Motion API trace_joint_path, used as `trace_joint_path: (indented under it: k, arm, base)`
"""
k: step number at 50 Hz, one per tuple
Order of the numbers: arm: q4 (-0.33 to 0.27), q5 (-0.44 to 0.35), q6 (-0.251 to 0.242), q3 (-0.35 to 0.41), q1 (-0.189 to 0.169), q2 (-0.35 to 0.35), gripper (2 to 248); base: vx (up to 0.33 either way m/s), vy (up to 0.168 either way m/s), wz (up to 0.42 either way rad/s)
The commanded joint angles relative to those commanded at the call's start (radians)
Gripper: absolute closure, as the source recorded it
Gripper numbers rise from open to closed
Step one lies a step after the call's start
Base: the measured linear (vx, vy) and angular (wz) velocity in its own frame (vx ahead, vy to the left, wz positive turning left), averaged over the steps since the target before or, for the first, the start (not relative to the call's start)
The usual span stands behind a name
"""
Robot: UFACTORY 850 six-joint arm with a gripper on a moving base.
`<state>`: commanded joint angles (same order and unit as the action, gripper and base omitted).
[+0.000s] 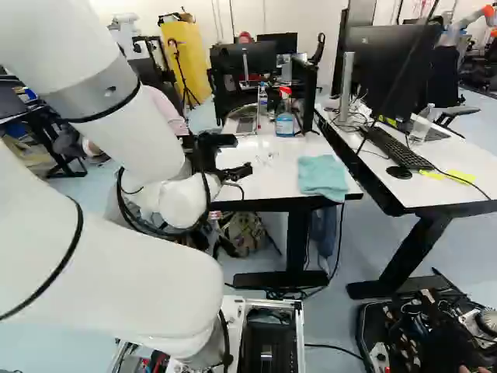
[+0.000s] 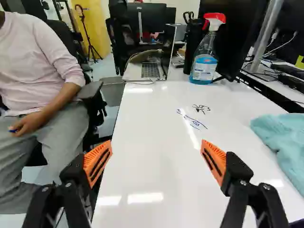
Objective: Clean the table with the green towel
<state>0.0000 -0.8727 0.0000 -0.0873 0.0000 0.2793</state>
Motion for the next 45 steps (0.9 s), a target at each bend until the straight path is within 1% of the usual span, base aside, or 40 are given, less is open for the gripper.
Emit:
trace_joint_path:
  k: [32,45]
  arm:
    - [0.000,0.000,0.000,0.000,0.000,0.000,3]
    - [0.000,0.000,0.000,-0.008,-0.007,0.019,3]
  base:
    - [0.000,0.000,0.000]
    - [0.000,0.000,0.000]
